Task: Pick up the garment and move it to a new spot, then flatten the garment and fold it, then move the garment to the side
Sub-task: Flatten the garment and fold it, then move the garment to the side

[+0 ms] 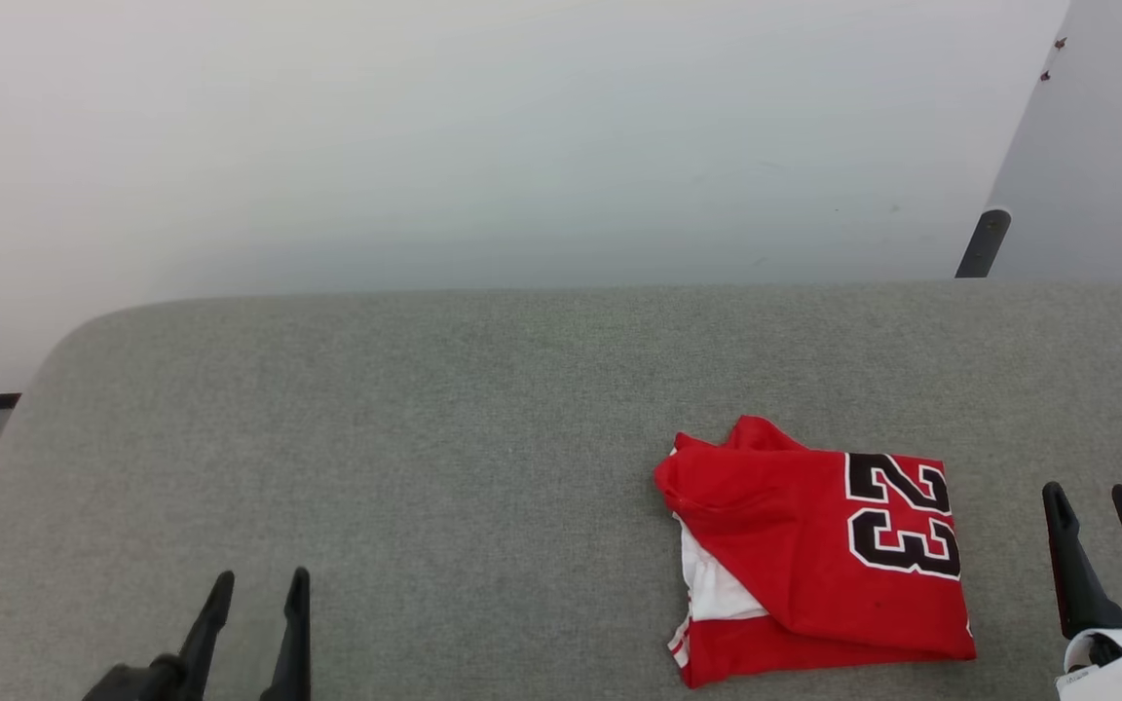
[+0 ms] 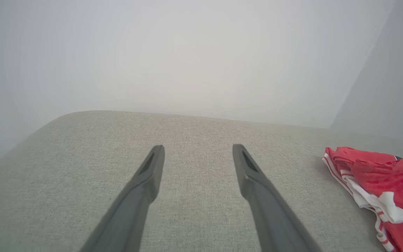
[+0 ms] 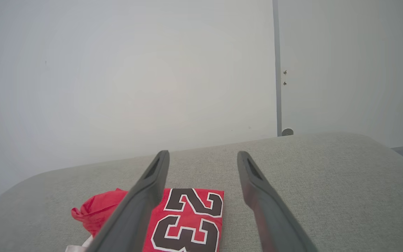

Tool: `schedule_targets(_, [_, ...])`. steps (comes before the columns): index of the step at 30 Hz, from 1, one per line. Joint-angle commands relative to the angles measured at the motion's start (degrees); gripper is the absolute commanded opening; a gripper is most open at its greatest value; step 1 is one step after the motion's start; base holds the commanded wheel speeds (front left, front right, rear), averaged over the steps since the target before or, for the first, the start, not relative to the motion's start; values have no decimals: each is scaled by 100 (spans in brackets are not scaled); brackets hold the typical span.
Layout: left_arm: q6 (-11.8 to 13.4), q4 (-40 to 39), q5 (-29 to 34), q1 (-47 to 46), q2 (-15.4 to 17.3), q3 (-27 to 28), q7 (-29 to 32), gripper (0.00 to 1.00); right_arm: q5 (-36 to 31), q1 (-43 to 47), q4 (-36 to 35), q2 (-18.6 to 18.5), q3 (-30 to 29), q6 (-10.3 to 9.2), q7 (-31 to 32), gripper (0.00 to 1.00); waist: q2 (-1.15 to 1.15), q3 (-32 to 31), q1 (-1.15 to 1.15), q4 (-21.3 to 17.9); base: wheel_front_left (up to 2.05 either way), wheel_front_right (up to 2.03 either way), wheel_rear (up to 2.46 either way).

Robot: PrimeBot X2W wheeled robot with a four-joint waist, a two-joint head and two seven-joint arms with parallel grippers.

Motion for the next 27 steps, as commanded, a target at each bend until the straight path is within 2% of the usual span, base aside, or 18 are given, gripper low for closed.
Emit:
schedule_targets(1, [31, -73, 79, 119, -8, 36, 4, 100, -105, 97, -76, 54, -52, -5, 11, 100, 0, -15, 0, 11, 0, 0, 0])
schedule_targets(12, [104, -467, 132, 467, -39, 56, 7, 100, -330, 375, -495, 278, -350, -5, 212, 100, 0, -6, 0, 67, 0, 0, 0])
schedule_targets(27, [127, -562, 80, 391, 31, -9, 43, 100, -448, 417, -566, 388, -382, -5, 274, 100, 0, 28, 0, 67, 0, 0, 0])
